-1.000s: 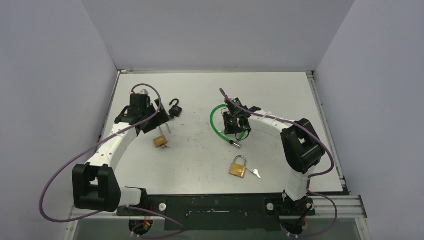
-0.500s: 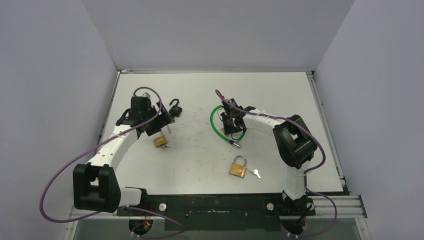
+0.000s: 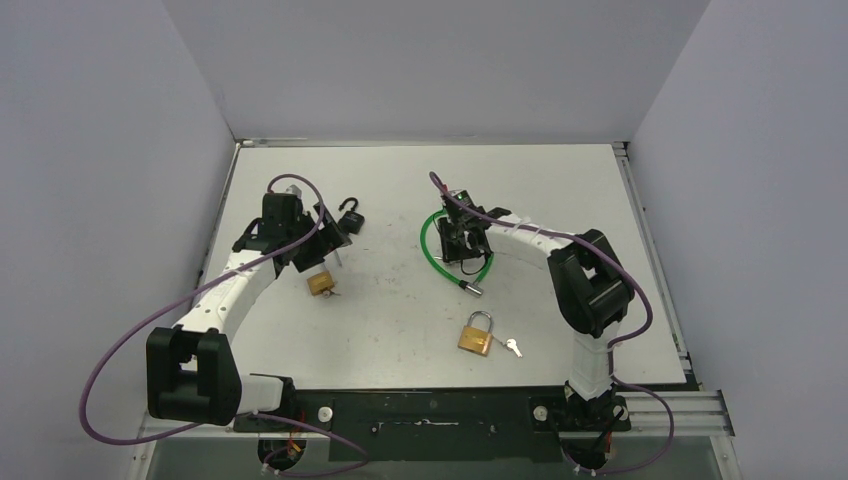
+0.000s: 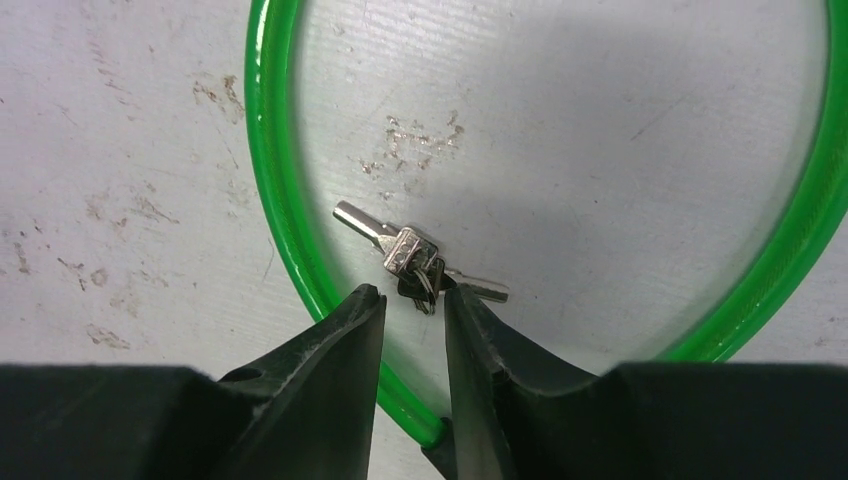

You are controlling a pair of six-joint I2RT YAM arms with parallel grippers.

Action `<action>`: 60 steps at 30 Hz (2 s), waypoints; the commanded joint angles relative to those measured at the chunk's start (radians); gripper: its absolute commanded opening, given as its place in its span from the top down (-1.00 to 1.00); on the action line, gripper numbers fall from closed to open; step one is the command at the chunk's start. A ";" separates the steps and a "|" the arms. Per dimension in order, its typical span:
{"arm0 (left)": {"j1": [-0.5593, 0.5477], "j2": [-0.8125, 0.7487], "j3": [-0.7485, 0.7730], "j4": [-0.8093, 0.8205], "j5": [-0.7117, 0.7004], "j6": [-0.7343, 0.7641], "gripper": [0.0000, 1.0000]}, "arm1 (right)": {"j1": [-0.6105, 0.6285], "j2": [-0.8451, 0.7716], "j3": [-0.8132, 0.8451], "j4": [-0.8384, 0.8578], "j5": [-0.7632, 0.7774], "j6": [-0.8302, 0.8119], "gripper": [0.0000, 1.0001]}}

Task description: Unlock with the key

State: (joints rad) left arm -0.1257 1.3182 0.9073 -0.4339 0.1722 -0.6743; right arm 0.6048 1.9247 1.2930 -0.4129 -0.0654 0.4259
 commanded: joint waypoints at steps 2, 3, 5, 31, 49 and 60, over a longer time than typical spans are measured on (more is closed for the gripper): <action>-0.005 -0.016 0.003 0.049 0.011 -0.008 -0.53 | 0.009 0.013 0.051 0.017 0.036 -0.013 0.41; -0.006 -0.016 0.001 0.048 0.012 -0.010 -0.53 | 0.009 0.017 0.052 0.016 0.038 -0.012 0.42; -0.006 -0.019 -0.002 0.049 0.011 -0.011 -0.54 | 0.009 0.024 0.052 0.014 0.038 -0.013 0.46; -0.072 -0.082 -0.088 0.272 0.145 -0.177 -0.62 | 0.002 -0.204 -0.143 0.303 -0.077 -0.024 1.00; -0.288 -0.066 -0.103 0.872 0.321 -0.363 -0.82 | 0.015 -0.571 -0.272 0.531 -0.553 -0.023 1.00; -0.368 -0.030 -0.006 0.717 0.192 -0.307 -0.08 | 0.046 -0.564 -0.218 0.440 -0.505 -0.073 1.00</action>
State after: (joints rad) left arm -0.4767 1.2877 0.8146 0.3229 0.4305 -1.0286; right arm 0.6376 1.3750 1.0210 0.0315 -0.5842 0.3958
